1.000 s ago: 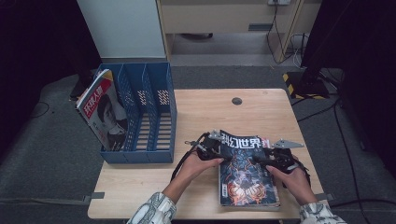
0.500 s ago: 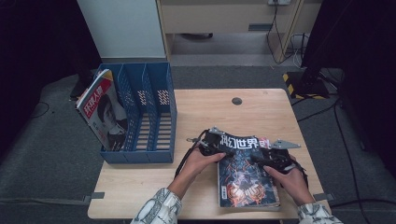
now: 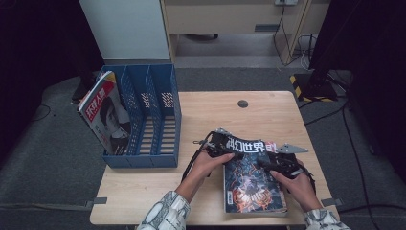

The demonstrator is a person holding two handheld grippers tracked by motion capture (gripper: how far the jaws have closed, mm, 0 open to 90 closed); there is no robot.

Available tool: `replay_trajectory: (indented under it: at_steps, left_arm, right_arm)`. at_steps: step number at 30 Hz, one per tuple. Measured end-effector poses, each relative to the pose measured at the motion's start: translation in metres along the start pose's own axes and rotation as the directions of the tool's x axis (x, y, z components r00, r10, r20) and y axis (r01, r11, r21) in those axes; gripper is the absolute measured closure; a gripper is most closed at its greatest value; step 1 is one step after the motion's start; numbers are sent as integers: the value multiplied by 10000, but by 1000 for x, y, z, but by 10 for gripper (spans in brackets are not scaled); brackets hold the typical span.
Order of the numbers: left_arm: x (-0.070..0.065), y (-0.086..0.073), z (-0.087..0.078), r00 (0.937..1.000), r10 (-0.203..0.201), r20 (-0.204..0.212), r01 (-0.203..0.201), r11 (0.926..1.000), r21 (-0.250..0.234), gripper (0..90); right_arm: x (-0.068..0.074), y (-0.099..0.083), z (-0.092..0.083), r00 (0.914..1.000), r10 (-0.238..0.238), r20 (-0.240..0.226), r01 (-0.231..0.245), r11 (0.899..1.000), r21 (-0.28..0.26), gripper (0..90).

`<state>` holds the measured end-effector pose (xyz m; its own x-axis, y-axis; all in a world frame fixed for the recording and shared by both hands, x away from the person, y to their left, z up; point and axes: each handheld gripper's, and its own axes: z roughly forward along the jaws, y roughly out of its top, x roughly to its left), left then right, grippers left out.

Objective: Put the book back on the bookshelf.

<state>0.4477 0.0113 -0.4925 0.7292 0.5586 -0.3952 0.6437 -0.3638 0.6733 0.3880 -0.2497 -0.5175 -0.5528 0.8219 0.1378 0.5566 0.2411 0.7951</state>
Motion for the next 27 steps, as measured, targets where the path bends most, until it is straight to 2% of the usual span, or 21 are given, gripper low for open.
replay_trajectory:
  at_steps: [3,6,10,13,16,20,22,27]
  left_arm:
    - [0,2,-1,9996,-280,16,280,9996,-64,461]
    - [0,3,-5,9984,-565,82,566,9982,-178,561]
    - [-3,6,-10,9982,-590,106,592,9980,-232,626]
    - [-7,10,-13,9991,-416,84,418,9990,-156,647]
    - [-13,14,-17,9999,-150,47,150,9998,-126,667]
    - [-19,20,-21,9999,132,28,-131,9998,-171,706]
    - [-23,23,-22,9983,540,-207,-541,9985,-62,728]
    - [-27,25,-23,9973,681,-272,-683,9977,-31,731]
  right_arm:
    - [0,0,0,10000,13,-10,-13,10000,-4,370]
    - [-1,0,-1,10000,24,-52,-24,10000,32,370]
    - [-1,1,0,9992,299,-280,-299,9996,8,301]
    - [0,2,3,9987,359,-368,-362,9993,-62,232]
    - [0,2,5,9964,659,-538,-666,9977,-110,176]
    - [-3,3,5,9935,936,-652,-950,9953,-178,160]
    - [-4,2,5,9917,1076,-701,-1094,9938,-214,159]
    - [-4,2,5,9898,1201,-768,-1222,9923,-223,161]
